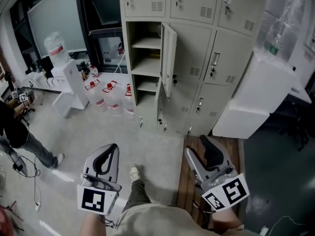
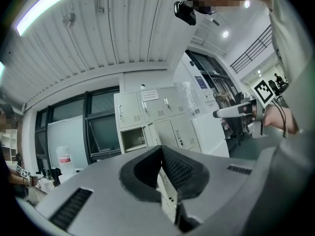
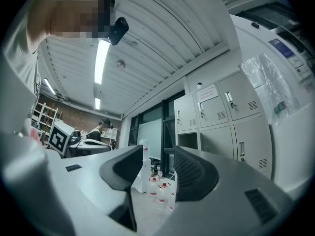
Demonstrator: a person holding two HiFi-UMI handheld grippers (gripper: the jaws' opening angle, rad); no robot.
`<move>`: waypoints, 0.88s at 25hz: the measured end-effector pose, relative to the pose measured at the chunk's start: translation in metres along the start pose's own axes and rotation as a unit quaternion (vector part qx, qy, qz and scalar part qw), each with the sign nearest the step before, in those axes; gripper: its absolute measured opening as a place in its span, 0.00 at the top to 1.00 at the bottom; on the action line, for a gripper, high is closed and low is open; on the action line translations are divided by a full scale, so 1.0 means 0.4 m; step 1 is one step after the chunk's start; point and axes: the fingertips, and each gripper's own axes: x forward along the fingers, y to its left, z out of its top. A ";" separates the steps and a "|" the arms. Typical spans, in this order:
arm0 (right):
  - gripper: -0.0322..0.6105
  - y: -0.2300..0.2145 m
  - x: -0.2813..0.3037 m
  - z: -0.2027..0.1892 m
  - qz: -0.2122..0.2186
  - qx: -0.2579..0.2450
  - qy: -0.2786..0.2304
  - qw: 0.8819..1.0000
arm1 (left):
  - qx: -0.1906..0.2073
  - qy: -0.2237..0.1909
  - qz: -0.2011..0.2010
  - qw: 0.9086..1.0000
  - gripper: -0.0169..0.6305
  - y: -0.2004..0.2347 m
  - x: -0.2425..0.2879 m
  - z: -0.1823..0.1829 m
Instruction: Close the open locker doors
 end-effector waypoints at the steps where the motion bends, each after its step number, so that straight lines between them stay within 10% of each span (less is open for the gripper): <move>1: 0.63 -0.005 0.010 -0.012 -0.001 0.000 0.002 1.000 | 0.000 0.001 -0.002 1.000 0.96 0.004 0.015 -0.013; 22: 0.62 -0.193 0.568 -0.104 -0.056 -0.009 0.044 0.997 | -0.021 -0.006 -0.055 0.998 0.96 0.415 0.493 -0.102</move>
